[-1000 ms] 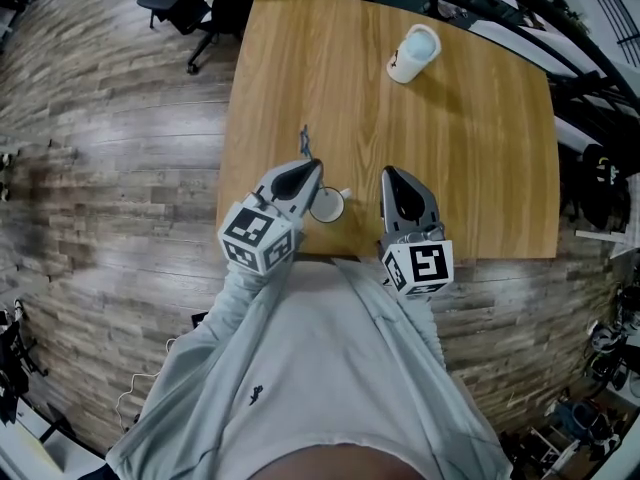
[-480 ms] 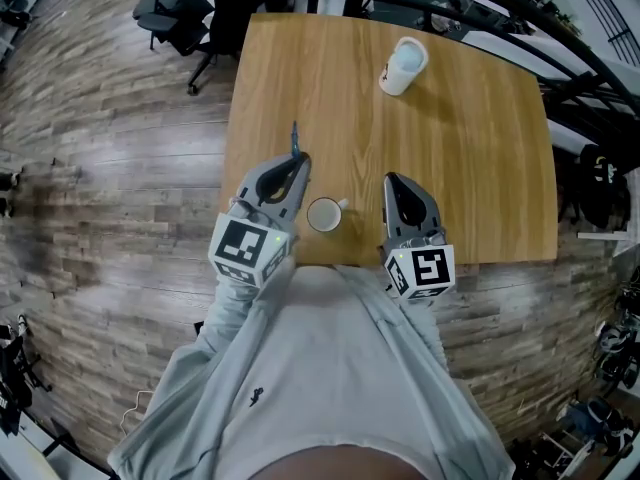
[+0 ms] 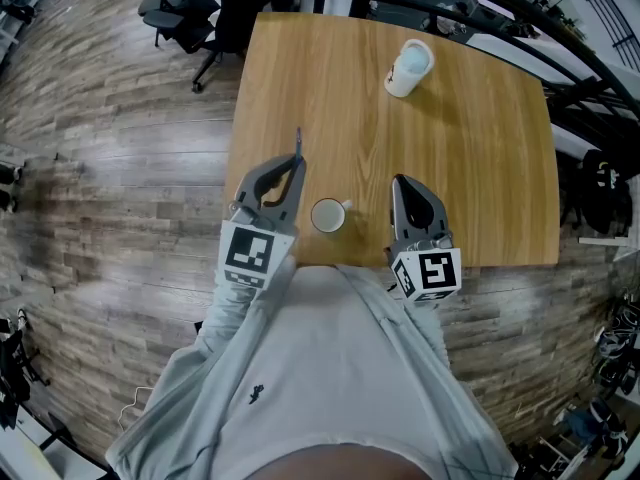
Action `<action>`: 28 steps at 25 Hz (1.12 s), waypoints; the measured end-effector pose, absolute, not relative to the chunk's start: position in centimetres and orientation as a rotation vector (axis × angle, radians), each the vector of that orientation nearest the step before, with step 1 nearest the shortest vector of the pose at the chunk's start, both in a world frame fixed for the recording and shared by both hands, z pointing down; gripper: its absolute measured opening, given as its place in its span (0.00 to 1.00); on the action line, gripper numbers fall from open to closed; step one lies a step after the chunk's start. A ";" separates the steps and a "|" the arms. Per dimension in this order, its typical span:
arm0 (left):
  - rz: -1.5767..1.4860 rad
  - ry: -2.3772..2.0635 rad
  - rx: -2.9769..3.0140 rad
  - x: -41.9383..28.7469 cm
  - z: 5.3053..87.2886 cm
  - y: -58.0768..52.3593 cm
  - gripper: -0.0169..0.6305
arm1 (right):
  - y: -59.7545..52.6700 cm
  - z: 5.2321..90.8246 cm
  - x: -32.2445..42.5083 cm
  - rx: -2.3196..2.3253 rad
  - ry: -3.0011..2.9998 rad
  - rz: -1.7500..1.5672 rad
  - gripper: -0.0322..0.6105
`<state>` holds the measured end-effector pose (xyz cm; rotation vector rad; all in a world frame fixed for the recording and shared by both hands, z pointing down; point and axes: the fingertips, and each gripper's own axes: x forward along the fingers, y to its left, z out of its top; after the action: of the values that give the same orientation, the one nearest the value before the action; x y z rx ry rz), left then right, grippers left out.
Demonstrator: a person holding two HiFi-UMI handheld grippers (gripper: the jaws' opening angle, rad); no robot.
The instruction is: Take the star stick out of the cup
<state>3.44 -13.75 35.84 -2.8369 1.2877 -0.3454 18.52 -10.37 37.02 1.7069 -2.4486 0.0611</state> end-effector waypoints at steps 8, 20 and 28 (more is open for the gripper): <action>-0.392 1.278 -2.843 3.0 37.3 -14.0 0.06 | -10.6 36.7 18.9 1.718 -2.438 0.057 0.07; -0.391 1.299 -2.877 2.8 38.0 -14.5 0.06 | -10.9 36.7 19.1 1.729 -2.423 0.059 0.07; -0.372 1.305 -2.892 2.8 37.8 -14.5 0.06 | -11.1 36.9 19.0 1.718 -2.433 0.076 0.07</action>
<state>2.84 -14.55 37.80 -2.8920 1.3049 -0.3717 19.02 -11.07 36.88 1.7185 -2.4329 0.0759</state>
